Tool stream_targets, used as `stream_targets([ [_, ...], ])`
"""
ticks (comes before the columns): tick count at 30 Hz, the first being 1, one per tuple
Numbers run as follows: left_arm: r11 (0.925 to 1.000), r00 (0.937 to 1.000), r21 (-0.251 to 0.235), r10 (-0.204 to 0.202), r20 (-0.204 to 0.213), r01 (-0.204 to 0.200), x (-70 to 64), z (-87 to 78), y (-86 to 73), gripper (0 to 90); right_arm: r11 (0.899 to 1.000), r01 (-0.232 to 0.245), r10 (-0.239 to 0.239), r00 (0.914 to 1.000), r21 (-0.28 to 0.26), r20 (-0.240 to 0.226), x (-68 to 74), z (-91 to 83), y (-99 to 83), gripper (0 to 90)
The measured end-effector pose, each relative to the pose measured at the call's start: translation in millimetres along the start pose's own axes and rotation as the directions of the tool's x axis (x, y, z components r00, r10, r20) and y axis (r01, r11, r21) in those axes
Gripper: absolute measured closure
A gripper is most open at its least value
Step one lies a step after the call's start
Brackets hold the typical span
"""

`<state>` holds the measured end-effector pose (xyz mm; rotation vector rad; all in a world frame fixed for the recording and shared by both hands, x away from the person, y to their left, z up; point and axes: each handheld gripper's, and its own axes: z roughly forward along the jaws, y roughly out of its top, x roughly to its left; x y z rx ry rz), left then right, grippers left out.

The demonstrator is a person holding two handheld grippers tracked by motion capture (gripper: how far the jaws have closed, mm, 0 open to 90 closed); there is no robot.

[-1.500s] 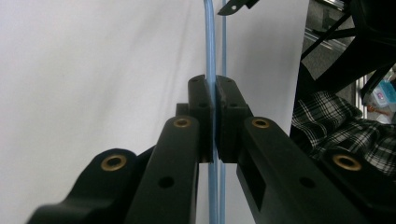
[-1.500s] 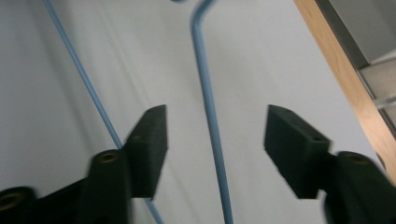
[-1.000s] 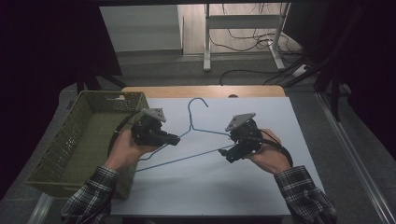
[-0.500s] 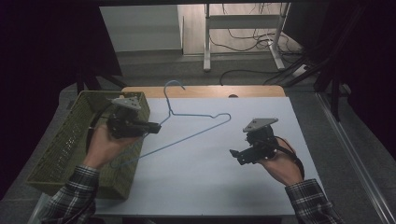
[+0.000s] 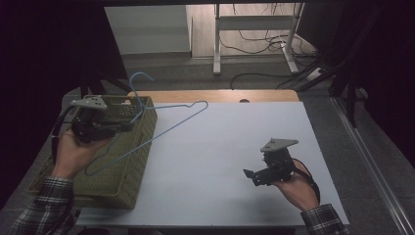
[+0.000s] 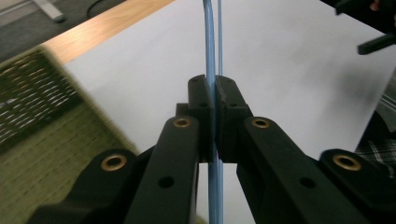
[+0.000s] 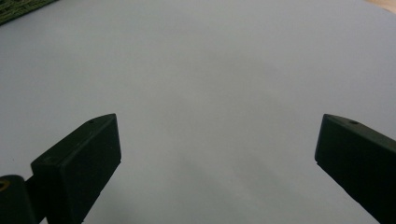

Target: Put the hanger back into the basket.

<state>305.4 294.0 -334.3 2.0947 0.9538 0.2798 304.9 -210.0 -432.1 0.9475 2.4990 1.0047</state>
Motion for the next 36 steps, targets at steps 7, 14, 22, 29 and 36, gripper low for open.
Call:
stream_targets([
  [7, 0.9975, 0.9946, -0.04, -0.062, -0.083, 0.059, 23.3, -28.3, -23.7, 87.3, 1.0, -0.022, 0.022, 0.9996, -0.007, -0.017, 6.1, -2.1, -14.1, 0.0],
  [14, 0.9929, 0.9835, -0.063, -0.109, -0.144, 0.101, 41.9, -44.9, -45.7, 87.2, 0.998, -0.065, 0.064, 0.9973, -0.012, -0.035, 10.1, -6.0, -28.7, 0.0],
  [22, 0.9871, 0.9664, -0.066, -0.157, -0.204, 0.146, 59.7, -51.0, -65.7, 87.2, 0.996, -0.088, 0.087, 0.9959, -0.028, -0.024, 9.3, -12.3, -42.5, 0.0],
  [29, 0.9803, 0.9522, -0.079, -0.195, -0.235, 0.181, 72.8, -55.8, -82.3, 87.3, 0.994, -0.102, 0.102, 0.9946, -0.028, -0.021, 7.0, -16.5, -50.1, 0.0],
  [36, 0.9743, 0.9396, -0.078, -0.224, -0.259, 0.211, 82.9, -52.3, -98.5, 87.3, 0.994, -0.108, 0.108, 0.9939, -0.027, -0.022, 7.9, -19.0, -53.6, 0.0],
])
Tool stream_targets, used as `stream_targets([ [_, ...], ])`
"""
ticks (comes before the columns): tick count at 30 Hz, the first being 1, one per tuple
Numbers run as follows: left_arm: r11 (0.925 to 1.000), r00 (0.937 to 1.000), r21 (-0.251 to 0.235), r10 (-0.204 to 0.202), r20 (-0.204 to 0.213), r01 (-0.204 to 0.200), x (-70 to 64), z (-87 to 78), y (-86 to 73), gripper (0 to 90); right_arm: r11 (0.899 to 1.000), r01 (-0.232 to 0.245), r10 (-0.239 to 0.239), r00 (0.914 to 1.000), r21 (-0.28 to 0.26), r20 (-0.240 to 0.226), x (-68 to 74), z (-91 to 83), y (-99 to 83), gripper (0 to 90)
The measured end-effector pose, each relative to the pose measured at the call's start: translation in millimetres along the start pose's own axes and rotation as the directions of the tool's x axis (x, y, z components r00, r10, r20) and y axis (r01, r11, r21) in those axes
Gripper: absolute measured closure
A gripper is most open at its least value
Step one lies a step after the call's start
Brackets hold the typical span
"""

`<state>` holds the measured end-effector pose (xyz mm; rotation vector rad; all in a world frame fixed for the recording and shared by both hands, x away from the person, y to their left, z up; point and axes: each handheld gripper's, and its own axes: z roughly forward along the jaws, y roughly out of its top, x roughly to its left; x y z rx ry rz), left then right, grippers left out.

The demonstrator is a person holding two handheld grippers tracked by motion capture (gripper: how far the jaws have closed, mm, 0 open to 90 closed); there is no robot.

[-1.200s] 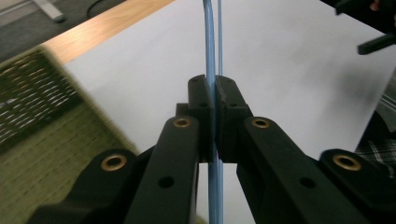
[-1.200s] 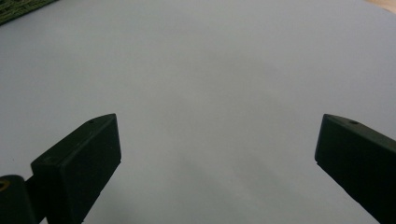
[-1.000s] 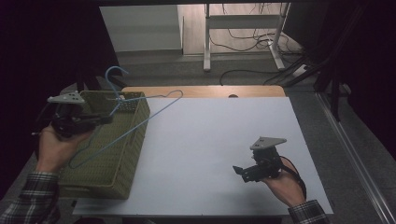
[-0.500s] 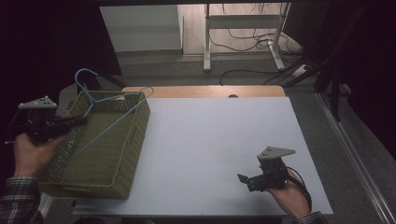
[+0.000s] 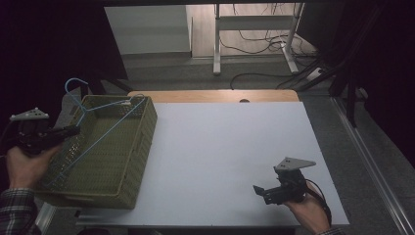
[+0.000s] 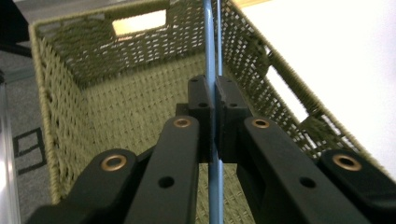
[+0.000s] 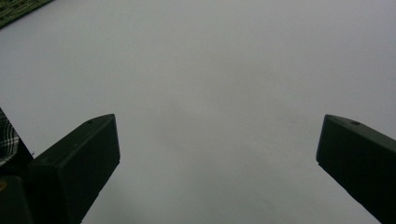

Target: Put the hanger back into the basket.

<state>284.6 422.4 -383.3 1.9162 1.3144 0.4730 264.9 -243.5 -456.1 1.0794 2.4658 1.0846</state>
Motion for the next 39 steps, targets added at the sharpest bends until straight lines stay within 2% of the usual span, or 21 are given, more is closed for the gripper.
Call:
stream_targets([
  [12, 0.999, 0.9998, 0.044, -0.013, 0.018, 0.012, 3.8, 24.7, -18.6, 87.2, 1.0, 0.002, -0.002, 1.0, 0.019, -0.01, 0.2, 2.0, -3.8, 0.0],
  [23, 0.994, 0.9995, 0.107, -0.025, 0.019, 0.023, 3.2, 45.6, -29.2, 87.1, 1.0, 0.004, -0.003, 0.9999, 0.021, -0.015, 0.5, 3.2, -4.4, 0.0],
  [26, 0.9903, 0.999, 0.135, -0.036, 0.026, 0.033, 3.5, 52.1, -32.2, 87.1, 1.0, 0.005, -0.005, 0.9999, 0.024, -0.016, 0.5, 3.4, -4.7, 0.0],
  [30, 0.9861, 0.999, 0.165, -0.029, 0.033, 0.023, 2.3, 58.4, -35.2, 86.9, 1.0, 0.004, -0.004, 0.9999, 0.027, -0.014, 0.4, 4.0, -5.1, 0.0],
  [32, 0.9806, 0.9999, 0.196, -0.006, 0.016, 0.003, 0.7, 61.6, -36.3, 86.8, 1.0, 0.005, -0.005, 0.9999, 0.029, -0.015, 0.5, 4.4, -5.4, 0.0],
  [36, 0.9703, 1.0, 0.242, -0.002, -0.008, 0.003, 1.1, 66.2, -38.3, 85.9, 0.999, 0.011, -0.011, 0.9998, 0.035, -0.019, 0.8, 5.0, -5.6, 0.0],
  [37, 0.9657, 0.9996, 0.259, 0.011, -0.024, -0.004, 0.5, 67.6, -38.9, 85.6, 0.999, 0.012, -0.011, 0.9997, 0.035, -0.02, 0.8, 5.1, -5.6, 0.0],
  [39, 0.9622, 0.9986, 0.272, 0.025, -0.047, -0.011, -0.2, 68.5, -39.6, 83.1, 0.999, 0.011, -0.01, 0.9998, 0.036, -0.019, 1.3, 5.4, -5.7, 0.0],
])
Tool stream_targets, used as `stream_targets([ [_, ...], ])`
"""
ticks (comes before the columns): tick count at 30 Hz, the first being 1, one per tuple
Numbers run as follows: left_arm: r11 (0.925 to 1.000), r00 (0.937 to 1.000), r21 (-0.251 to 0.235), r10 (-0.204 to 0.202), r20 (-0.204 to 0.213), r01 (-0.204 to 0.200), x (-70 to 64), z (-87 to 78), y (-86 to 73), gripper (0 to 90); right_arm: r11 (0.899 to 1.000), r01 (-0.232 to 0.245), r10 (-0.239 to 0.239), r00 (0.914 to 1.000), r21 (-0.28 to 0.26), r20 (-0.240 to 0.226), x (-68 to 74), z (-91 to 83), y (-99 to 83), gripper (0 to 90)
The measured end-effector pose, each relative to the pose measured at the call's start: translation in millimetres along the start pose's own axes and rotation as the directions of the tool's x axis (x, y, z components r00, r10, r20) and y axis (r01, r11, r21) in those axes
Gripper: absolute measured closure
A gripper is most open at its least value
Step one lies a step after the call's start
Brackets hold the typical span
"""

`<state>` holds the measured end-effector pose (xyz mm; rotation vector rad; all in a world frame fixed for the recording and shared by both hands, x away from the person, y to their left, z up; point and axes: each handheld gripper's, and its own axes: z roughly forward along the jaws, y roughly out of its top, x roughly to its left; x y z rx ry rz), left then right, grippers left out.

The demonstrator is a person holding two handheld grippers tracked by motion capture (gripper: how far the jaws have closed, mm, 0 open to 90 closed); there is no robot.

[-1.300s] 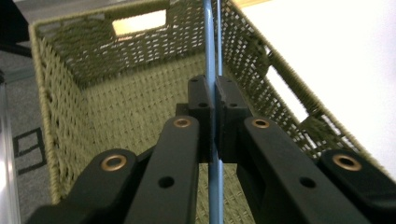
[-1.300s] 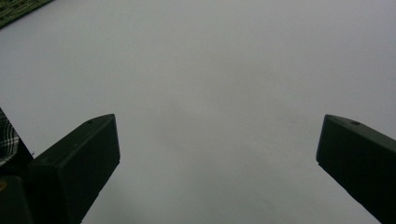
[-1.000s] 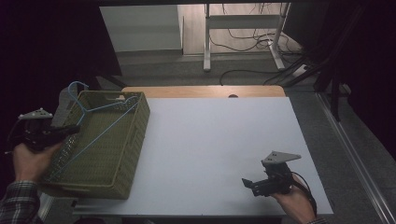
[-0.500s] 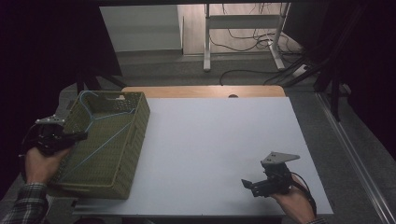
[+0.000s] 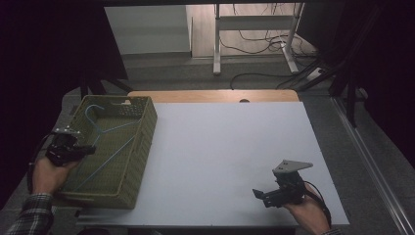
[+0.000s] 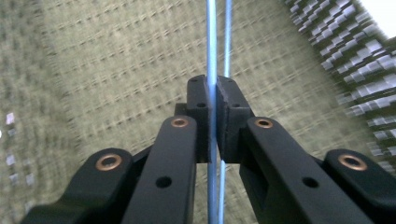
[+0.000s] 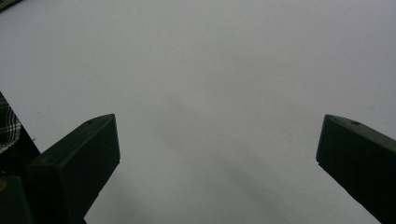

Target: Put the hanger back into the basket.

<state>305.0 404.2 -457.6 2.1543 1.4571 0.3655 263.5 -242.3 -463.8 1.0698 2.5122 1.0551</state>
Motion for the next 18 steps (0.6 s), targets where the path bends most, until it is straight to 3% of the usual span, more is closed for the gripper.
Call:
stream_targets([
  [6, 0.9986, 0.9996, -0.053, -0.01, -0.028, 0.009, 0.1, -6.6, -1.0, 67.2, 1.0, 0.001, -0.001, 1.0, 0.001, -0.002, 0.7, 0.3, -0.1, 0.0],
  [12, 0.9941, 0.9986, -0.108, -0.012, -0.052, 0.006, -3.2, -15.2, 0.7, 42.5, 1.0, 0.007, -0.007, 1.0, 0.004, -0.004, 1.8, 0.6, -0.4, 0.0],
  [15, 0.9901, 0.999, -0.14, -0.017, -0.042, 0.011, -6.6, -20.5, 2.2, 34.2, 1.0, 0.009, -0.009, 1.0, -0.003, -0.001, 2.4, -0.3, -1.1, 0.0],
  [18, 0.9824, 0.9999, -0.186, -0.014, -0.006, 0.013, -16.5, -28.4, 4.0, 27.3, 1.0, 0.002, -0.002, 1.0, -0.01, -0.004, 2.0, -2.5, -2.4, 0.0],
])
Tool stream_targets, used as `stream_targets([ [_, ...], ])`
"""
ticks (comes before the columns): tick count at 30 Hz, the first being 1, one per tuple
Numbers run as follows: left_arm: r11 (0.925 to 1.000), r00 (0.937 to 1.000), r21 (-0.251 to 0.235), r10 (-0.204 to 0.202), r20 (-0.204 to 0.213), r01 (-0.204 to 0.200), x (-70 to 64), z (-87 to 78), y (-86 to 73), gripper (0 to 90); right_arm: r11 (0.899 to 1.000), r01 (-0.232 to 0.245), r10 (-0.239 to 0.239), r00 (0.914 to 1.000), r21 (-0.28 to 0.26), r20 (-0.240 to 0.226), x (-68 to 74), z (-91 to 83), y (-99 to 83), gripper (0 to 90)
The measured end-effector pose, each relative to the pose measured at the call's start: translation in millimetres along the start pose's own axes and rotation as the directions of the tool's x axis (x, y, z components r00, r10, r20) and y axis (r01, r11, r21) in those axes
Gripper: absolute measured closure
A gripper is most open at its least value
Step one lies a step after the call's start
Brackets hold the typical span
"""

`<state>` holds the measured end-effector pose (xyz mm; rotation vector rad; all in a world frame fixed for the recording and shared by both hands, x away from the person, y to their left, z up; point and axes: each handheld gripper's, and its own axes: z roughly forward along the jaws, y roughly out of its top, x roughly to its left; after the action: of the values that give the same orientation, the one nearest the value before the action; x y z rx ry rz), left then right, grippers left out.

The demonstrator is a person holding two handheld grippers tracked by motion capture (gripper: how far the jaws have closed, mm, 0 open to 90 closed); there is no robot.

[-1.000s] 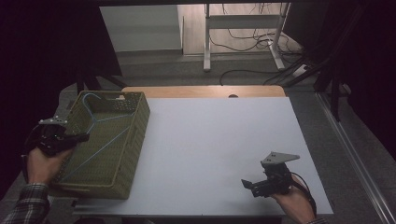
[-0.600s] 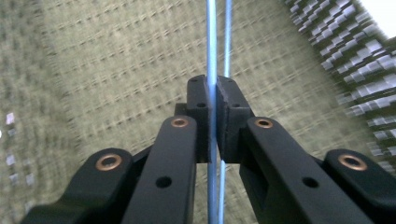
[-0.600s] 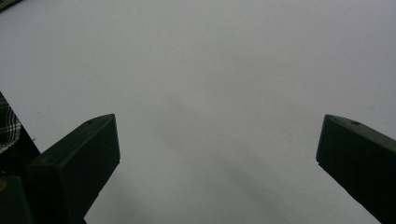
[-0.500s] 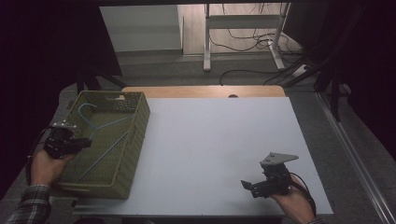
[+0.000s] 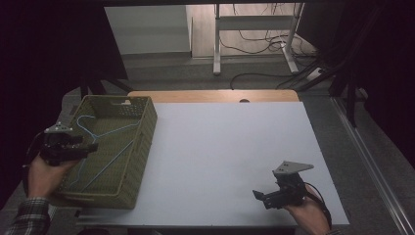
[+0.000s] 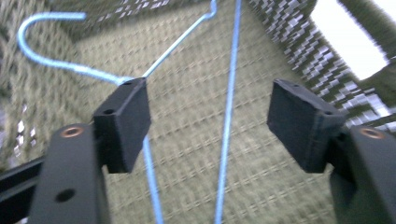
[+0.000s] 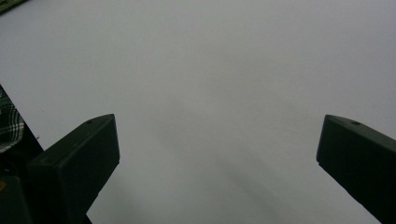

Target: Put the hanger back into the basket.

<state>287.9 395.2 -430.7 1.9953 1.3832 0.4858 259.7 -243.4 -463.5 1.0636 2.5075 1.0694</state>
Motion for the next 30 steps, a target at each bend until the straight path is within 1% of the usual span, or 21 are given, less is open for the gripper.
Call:
stream_targets([
  [1, 0.9999, 1.0, -0.012, -0.001, 0.01, 0.001, -3.1, -1.7, 0.6, 24.8, 1.0, -0.004, 0.004, 1.0, -0.004, -0.001, -0.2, -1.0, -0.7, 0.0],
  [2, 0.9996, 0.9996, -0.029, 0.0, 0.028, 0.001, -8.7, -4.1, 1.4, 22.6, 1.0, -0.005, 0.005, 1.0, -0.005, -0.001, -0.5, -1.8, -0.9, 0.0],
  [7, 0.9979, 0.9963, -0.064, 0.009, 0.086, -0.004, -32.0, -11.0, 3.5, 10.9, 1.0, -0.012, 0.012, 0.9999, -0.017, -0.001, -0.5, -4.9, -3.4, 0.0],
  [10, 0.9959, 0.9923, -0.087, 0.034, 0.119, -0.023, -48.8, -16.5, 3.9, 7.1, 1.0, -0.016, 0.016, 0.9999, -0.024, -0.001, 0.6, -7.5, -4.4, 0.0],
  [12, 0.9935, 0.9881, -0.108, 0.05, 0.145, -0.034, -59.9, -19.7, 3.7, 5.3, 0.999, -0.019, 0.019, 0.9998, -0.029, 0.001, 1.3, -9.1, -5.4, 0.0],
  [14, 0.9918, 0.9836, -0.118, 0.067, 0.167, -0.048, -69.5, -21.4, 3.6, 4.0, 0.999, -0.02, 0.02, 0.9998, -0.034, 0.003, 1.5, -10.7, -6.4, 0.0],
  [16, 0.9901, 0.9826, -0.121, 0.09, 0.163, -0.071, -81.3, -22.7, 3.0, 3.1, 0.999, -0.019, 0.02, 0.9998, -0.036, 0.01, 1.5, -12.6, -7.5, 0.0],
  [18, 0.989, 0.9789, -0.127, 0.098, 0.179, -0.076, -89.4, -23.4, 1.9, 2.5, 0.999, -0.02, 0.021, 0.9996, -0.044, 0.017, 1.4, -14.5, -8.8, 0.0],
  [20, 0.988, 0.9763, -0.137, 0.098, 0.193, -0.072, -96.5, -24.2, -0.4, 1.9, 0.999, -0.016, 0.017, 0.9995, -0.051, 0.026, 1.1, -16.8, -9.7, 0.0],
  [22, 0.9867, 0.9722, -0.146, 0.101, 0.211, -0.071, -102.1, -24.6, -3.7, 1.5, 0.998, -0.019, 0.021, 0.9993, -0.057, 0.033, 0.7, -19.0, -10.9, 0.0],
  [28, 0.9865, 0.9664, -0.142, 0.114, 0.231, -0.082, -121.1, -20.9, -23.5, 0.7, 0.998, -0.023, 0.027, 0.998, -0.066, 0.058, -1.7, -25.7, -16.1, 0.0],
  [30, 0.9866, 0.9664, -0.134, 0.122, 0.226, -0.093, -126.0, -19.7, -28.5, 0.4, 0.997, -0.022, 0.027, 0.9975, -0.071, 0.066, -2.7, -28.1, -18.3, 0.0],
])
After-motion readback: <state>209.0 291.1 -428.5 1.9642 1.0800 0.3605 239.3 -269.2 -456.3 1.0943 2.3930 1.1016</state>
